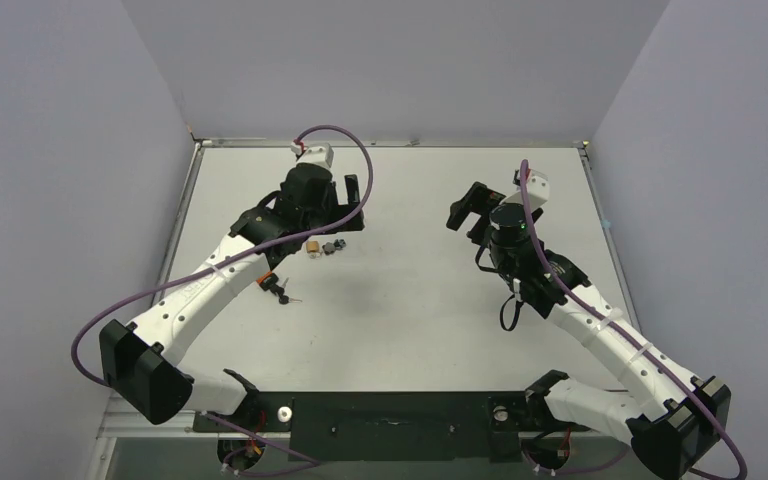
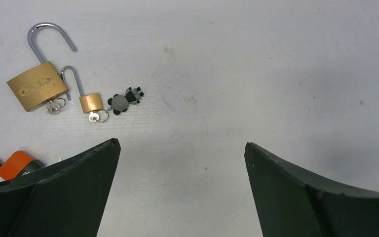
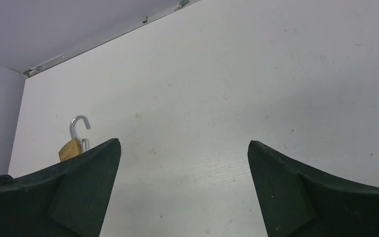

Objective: Lock with the key
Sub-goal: Pick up the lock from the center of the board.

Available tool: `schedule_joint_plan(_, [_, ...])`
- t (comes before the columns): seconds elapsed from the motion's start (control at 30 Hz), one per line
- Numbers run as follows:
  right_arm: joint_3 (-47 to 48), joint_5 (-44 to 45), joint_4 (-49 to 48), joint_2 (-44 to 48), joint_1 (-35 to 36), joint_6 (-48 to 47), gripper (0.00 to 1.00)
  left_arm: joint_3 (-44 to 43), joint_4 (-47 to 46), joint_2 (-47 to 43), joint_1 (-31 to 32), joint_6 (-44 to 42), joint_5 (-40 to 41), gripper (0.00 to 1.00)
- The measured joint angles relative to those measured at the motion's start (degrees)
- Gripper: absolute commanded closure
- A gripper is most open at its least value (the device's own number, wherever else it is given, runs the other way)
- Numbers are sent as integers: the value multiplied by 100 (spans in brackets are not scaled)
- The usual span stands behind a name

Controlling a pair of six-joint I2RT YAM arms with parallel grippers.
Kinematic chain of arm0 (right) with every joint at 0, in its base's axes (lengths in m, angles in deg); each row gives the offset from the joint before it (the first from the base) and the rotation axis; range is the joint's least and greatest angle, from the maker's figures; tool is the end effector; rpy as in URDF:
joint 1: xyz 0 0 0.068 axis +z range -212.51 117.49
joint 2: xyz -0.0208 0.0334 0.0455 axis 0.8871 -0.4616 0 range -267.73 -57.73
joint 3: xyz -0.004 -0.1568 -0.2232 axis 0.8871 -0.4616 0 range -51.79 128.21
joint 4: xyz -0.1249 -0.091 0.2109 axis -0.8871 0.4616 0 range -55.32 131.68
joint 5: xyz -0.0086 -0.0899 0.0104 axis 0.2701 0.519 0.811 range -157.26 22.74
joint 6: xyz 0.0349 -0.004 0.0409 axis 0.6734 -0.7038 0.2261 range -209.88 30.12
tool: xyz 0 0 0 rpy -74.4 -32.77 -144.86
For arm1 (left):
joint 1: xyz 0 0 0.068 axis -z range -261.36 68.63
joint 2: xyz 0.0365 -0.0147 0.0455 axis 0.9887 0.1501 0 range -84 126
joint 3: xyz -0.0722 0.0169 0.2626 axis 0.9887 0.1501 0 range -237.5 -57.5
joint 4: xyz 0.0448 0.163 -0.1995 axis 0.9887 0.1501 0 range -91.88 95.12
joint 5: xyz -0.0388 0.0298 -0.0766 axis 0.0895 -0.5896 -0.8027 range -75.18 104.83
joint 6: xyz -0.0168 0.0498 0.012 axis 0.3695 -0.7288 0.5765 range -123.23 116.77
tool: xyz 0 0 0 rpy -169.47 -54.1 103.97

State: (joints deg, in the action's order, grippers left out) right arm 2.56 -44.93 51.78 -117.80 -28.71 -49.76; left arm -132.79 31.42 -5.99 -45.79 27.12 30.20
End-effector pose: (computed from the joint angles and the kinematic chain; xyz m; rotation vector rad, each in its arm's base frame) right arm 0.2042 0.1204 0.3361 0.3628 1.9335 0.4712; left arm 0.2497 -0.1672 0.3563 -0.0505 2.1959 -0.3592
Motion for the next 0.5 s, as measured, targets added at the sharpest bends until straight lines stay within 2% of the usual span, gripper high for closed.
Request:
schedule_joint_plan(0.27, [-11,-9,-83,-79,0,-52,4,17,24,-96,-107,-57,-9,2])
schedule_joint_plan(0.5, [2,-192,-133,-496,50,-205,4,243,28,-428,-426,-57,-160,2])
